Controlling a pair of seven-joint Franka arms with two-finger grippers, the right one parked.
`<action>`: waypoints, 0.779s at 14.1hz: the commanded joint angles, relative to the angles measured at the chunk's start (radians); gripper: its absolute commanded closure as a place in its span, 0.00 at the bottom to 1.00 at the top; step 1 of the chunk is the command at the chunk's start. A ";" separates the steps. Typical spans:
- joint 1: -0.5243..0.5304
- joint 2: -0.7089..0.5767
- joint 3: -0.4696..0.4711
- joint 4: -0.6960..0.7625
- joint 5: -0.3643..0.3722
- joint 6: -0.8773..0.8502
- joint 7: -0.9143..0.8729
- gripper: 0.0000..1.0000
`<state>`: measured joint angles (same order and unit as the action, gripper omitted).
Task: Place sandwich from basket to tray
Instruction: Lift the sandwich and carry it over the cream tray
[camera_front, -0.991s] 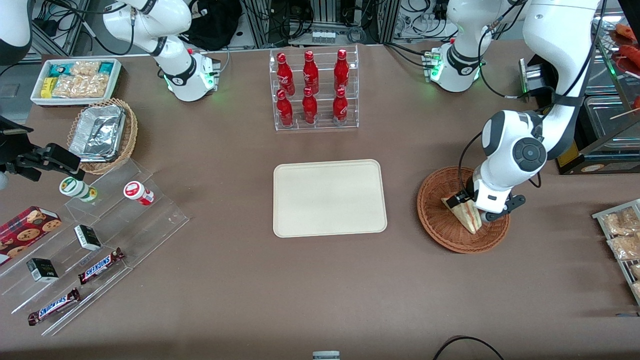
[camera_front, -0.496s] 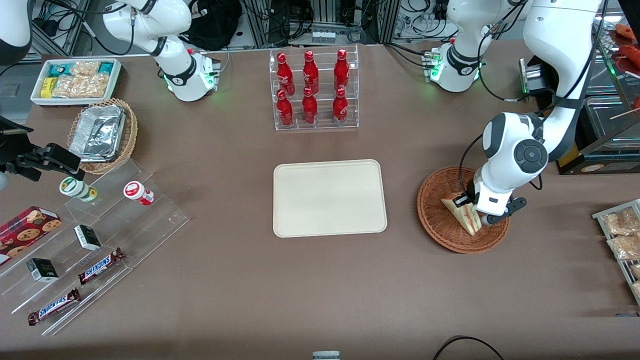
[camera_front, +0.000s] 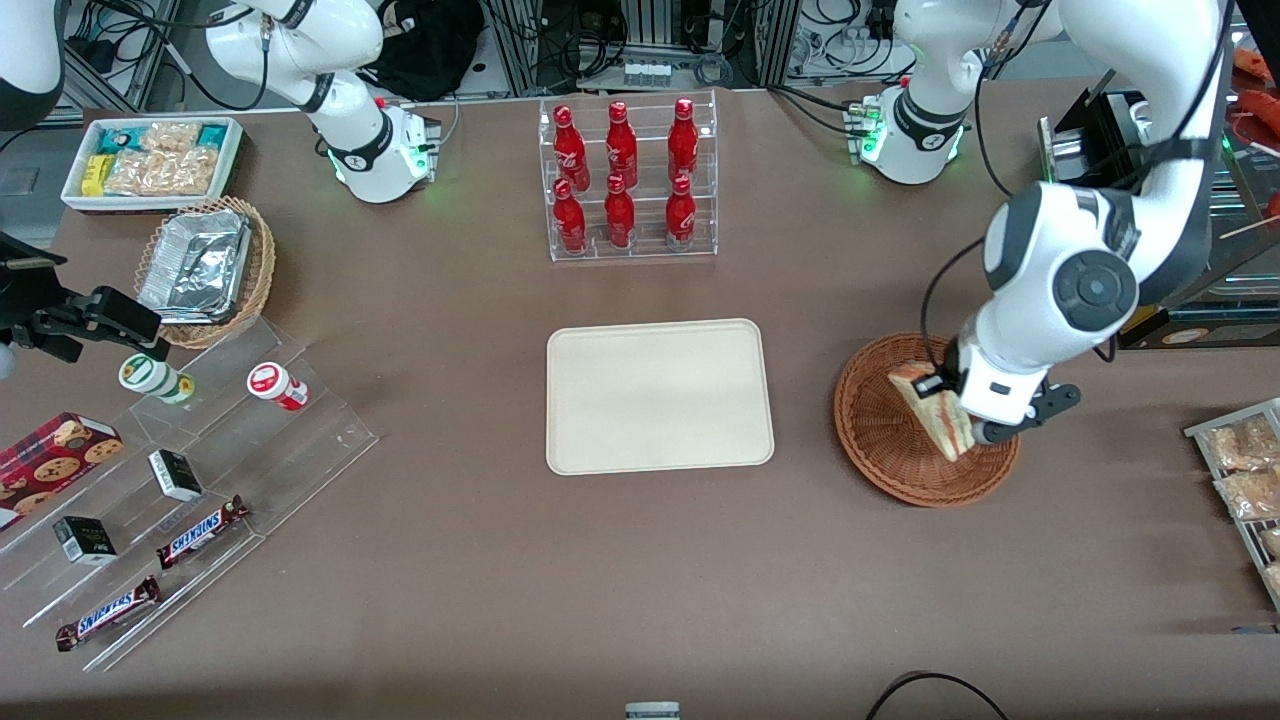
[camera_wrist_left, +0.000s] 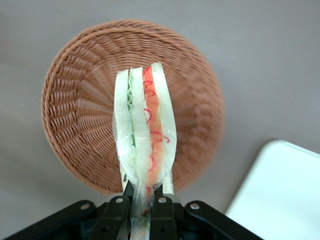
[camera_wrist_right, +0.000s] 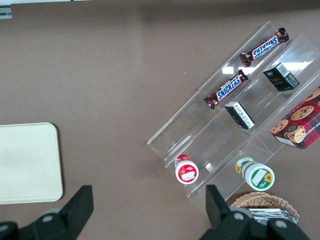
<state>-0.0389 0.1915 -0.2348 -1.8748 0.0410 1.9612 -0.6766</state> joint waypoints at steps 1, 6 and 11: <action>-0.108 0.051 0.000 0.106 0.004 -0.050 -0.049 0.96; -0.280 0.144 -0.020 0.203 -0.001 -0.039 -0.081 0.95; -0.345 0.281 -0.107 0.269 -0.001 0.045 -0.074 0.94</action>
<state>-0.3783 0.4071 -0.3118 -1.6592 0.0377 1.9798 -0.7655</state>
